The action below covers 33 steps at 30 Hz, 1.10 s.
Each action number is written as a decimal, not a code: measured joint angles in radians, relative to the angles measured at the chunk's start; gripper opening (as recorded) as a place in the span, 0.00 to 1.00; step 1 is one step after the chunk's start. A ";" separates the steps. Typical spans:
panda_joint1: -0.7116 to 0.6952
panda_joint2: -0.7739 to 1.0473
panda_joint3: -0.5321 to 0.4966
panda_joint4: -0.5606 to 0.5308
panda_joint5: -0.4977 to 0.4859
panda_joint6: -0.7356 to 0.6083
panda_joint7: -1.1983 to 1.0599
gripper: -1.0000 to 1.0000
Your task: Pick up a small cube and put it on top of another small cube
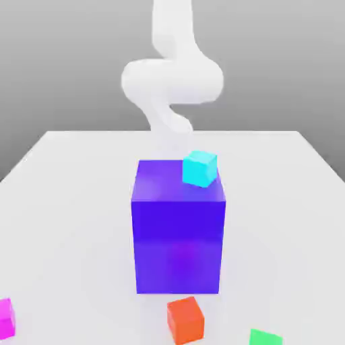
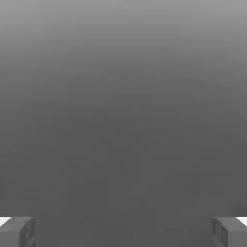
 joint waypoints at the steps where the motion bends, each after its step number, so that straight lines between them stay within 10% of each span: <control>1: -0.012 0.039 -0.007 0.003 0.004 0.010 0.016 0.50; 33: -0.335 1.208 -0.191 0.111 0.208 0.342 0.383 0.50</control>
